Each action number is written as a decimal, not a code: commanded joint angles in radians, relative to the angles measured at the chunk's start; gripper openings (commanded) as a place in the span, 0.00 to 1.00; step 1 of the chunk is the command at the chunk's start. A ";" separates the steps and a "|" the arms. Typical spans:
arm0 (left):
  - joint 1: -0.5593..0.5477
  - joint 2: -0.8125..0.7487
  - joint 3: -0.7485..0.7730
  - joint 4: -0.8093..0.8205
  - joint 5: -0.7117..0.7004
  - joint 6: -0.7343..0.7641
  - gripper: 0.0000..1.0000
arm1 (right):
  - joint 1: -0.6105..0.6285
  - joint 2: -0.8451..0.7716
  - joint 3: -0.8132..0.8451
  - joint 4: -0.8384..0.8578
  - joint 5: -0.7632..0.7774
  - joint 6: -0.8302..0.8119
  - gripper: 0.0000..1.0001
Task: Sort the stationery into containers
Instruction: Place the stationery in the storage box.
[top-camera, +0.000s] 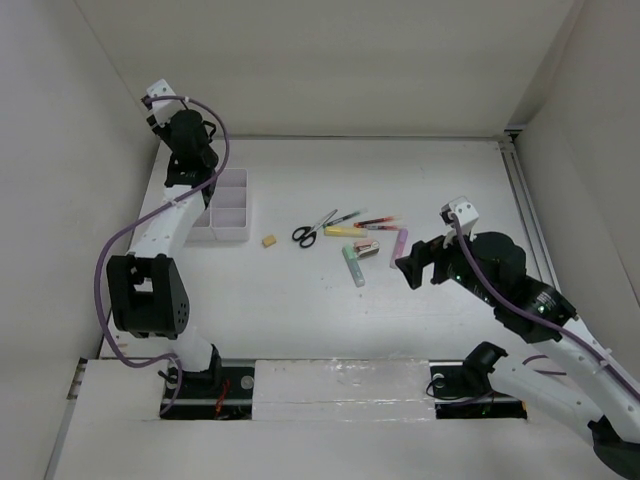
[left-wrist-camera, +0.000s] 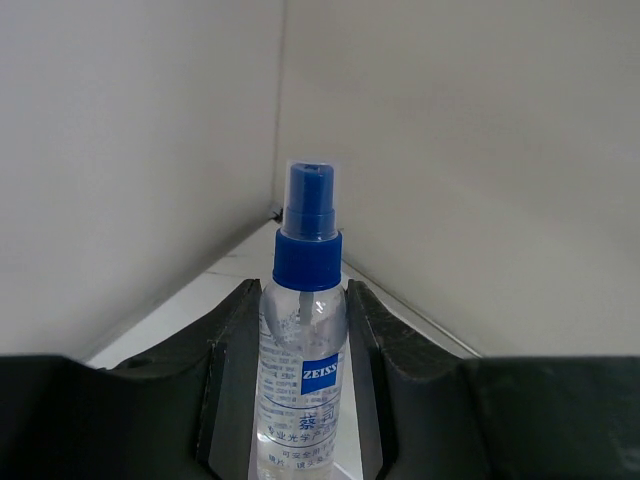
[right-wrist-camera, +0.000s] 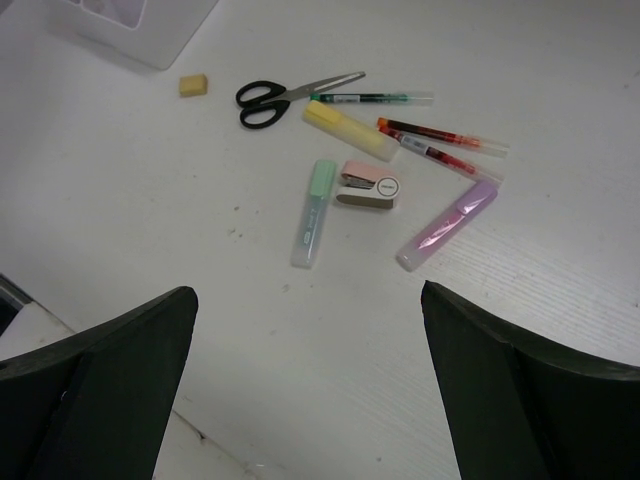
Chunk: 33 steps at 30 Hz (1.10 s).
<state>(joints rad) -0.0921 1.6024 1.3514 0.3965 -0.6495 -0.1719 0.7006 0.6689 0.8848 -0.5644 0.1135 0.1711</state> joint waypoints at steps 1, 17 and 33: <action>0.005 -0.007 -0.044 0.178 -0.002 0.064 0.00 | -0.006 0.004 0.000 0.061 -0.029 0.004 1.00; 0.066 0.126 -0.094 0.211 -0.055 -0.051 0.00 | 0.004 0.005 -0.018 0.070 -0.058 0.004 1.00; 0.066 0.145 -0.198 0.254 -0.177 -0.219 0.00 | 0.004 0.023 -0.018 0.070 -0.058 -0.005 1.00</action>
<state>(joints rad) -0.0261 1.7550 1.1561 0.5838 -0.7864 -0.3328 0.7010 0.6910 0.8673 -0.5499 0.0692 0.1719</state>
